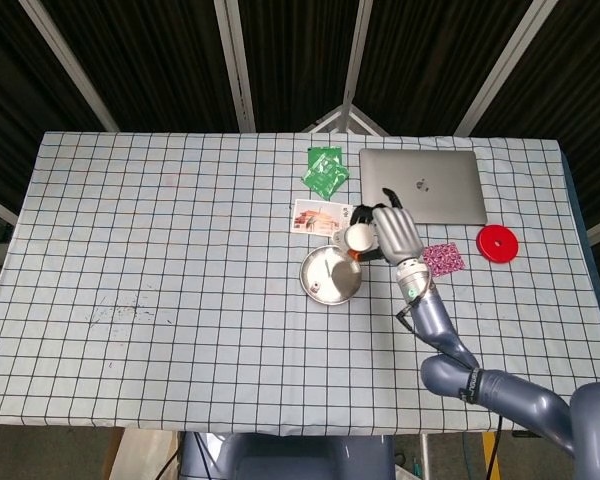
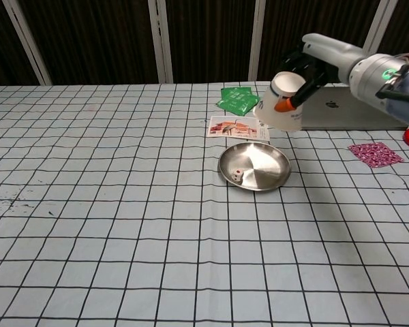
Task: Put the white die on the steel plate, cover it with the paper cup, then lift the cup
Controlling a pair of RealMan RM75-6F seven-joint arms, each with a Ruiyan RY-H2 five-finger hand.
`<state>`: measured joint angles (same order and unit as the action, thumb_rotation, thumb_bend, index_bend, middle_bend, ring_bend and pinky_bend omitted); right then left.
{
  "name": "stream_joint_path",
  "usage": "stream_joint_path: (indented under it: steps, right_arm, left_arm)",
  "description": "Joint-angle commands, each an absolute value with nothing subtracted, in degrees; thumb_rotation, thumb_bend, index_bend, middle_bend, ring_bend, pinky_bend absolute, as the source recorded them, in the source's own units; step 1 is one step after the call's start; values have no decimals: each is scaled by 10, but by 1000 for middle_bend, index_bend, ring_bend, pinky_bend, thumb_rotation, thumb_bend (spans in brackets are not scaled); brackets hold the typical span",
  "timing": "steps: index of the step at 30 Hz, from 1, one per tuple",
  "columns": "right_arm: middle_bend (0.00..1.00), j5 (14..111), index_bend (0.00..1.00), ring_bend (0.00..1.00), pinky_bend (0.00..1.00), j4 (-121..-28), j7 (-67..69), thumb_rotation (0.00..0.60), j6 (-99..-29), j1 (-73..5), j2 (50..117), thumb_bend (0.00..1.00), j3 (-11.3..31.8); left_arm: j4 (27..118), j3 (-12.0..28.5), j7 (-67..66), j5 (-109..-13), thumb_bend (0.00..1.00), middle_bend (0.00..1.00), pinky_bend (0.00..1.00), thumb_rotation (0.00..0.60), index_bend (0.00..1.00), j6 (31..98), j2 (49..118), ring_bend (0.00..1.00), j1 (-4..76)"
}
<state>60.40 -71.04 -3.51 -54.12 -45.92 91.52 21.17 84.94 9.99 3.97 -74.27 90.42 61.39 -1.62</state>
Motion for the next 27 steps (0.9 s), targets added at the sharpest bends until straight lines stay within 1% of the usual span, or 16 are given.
stream_joint_path:
  steps: [1, 4, 9, 15, 22, 24, 25, 26, 27]
  right_arm:
    - [576, 605, 655, 411, 75, -686, -34, 600, -530, -445, 891, 370, 199]
    - [576, 610, 655, 413, 74, -663, -15, 600, -523, -432, 885, 371, 187]
    - [576, 622, 662, 413, 75, -618, 26, 600, -506, -421, 893, 371, 171]
    - [576, 630, 669, 413, 75, -565, 72, 600, -487, -423, 916, 371, 170]
    - [572, 642, 669, 414, 75, -508, 90, 600, -460, -433, 942, 365, 161]
    - [544, 641, 661, 413, 75, -496, 91, 600, -447, -434, 946, 307, 157]
    - [521, 640, 645, 410, 74, -489, 92, 600, -439, -434, 949, 259, 155]
    - [486, 640, 613, 399, 73, -485, 92, 600, -435, -434, 950, 199, 153]
    - [460, 639, 584, 387, 71, -479, 91, 600, -428, -434, 952, 166, 151]
  left_arm:
    - [851, 100, 37, -743, 269, 3, 0, 600, 364, 904, 615, 0, -16]
    - [853, 99, 31, -744, 269, 3, 0, 600, 364, 905, 616, 0, -15]
    - [860, 94, 22, -751, 269, 3, 0, 600, 367, 906, 618, 0, -14]
    - [863, 95, 18, -752, 269, 3, 0, 600, 369, 906, 619, 0, -12]
    - [864, 95, 8, -749, 269, 3, 0, 600, 369, 901, 622, 0, -8]
    - [863, 96, 8, -748, 269, 3, 0, 600, 369, 901, 623, 0, -9]
    - [862, 97, 8, -747, 269, 3, 0, 600, 369, 901, 623, 0, -9]
    - [862, 97, 7, -746, 269, 3, 0, 600, 369, 901, 623, 0, -8]
    - [862, 97, 6, -745, 269, 3, 0, 600, 369, 901, 624, 0, -8]
